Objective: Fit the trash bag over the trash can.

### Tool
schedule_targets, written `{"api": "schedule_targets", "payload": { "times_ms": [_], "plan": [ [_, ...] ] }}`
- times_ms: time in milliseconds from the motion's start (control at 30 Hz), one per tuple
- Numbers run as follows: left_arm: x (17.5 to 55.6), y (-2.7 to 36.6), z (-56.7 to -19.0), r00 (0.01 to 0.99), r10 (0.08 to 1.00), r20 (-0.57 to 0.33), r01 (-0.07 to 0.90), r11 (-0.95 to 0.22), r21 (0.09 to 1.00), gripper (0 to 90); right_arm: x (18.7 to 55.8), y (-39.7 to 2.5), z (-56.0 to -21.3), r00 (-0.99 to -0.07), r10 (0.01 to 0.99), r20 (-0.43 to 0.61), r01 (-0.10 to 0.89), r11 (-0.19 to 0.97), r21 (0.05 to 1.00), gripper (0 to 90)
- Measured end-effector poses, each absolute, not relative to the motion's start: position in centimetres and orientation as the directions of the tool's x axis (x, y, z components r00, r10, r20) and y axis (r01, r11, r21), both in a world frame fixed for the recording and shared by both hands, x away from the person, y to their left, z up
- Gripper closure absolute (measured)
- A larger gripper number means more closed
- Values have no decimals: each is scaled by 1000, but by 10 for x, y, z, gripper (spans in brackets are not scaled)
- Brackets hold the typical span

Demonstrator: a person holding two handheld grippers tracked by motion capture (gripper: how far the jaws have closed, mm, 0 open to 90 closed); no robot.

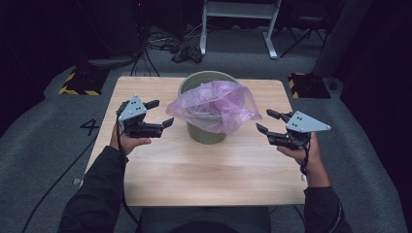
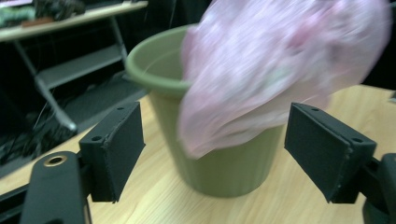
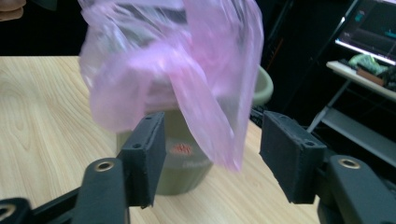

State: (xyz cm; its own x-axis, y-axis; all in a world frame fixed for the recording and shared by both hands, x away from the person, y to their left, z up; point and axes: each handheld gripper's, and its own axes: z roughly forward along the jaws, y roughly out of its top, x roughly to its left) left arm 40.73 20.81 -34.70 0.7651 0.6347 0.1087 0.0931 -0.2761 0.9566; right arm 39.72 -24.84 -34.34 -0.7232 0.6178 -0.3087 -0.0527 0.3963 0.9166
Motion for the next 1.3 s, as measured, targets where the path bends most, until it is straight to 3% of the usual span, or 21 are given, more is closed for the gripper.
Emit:
{"api": "schedule_targets", "payload": {
  "times_ms": [233,367,433,467,500,533,567,600,633,667,700,767,867,1300],
  "plan": [
    [393,172,-318,800,571,182,0,-303,953,168,398,-229,-328,-745,591,-309,-89,371,924,355],
    [402,156,-305,788,579,212,2,-346,938,171,401,-217,-326,-762,565,-317,-95,387,917,337],
    [412,150,-299,777,595,205,19,-348,937,293,406,-205,-328,-774,545,-323,-83,418,905,340],
    [418,147,-298,782,590,203,26,-356,934,293,406,-205,-328,-774,545,-323,-83,418,905,340],
    [430,142,-297,773,598,209,44,-380,924,412,411,-197,-332,-771,535,-346,-80,457,886,378],
    [430,142,-297,773,598,209,44,-380,924,466,413,-194,-334,-769,530,-357,-77,478,875,442],
    [436,139,-297,764,606,220,51,-396,917,485,416,-191,-336,-764,529,-369,-71,500,863,501],
    [441,137,-298,758,611,229,56,-411,910,485,416,-191,-336,-764,529,-369,-71,500,863,501],
    [446,135,-299,744,621,247,59,-429,902,609,422,-188,-340,-771,521,-367,-54,521,852,621],
    [451,135,-299,740,625,249,65,-434,898,609,422,-188,-340,-771,521,-367,-54,521,852,621],
    [456,136,-300,749,619,239,72,-433,898,688,425,-186,-344,-772,521,-364,-42,530,847,676],
    [463,137,-302,734,627,262,73,-455,887,728,427,-185,-345,-771,521,-365,-38,535,844,711],
    [472,138,-306,732,629,262,85,-466,881,893,430,-185,-350,-770,521,-368,-33,544,838,823],
    [520,151,-317,645,734,215,206,-438,875,900,439,-185,-367,-781,505,-366,-2,586,811,872]
  ]
}}
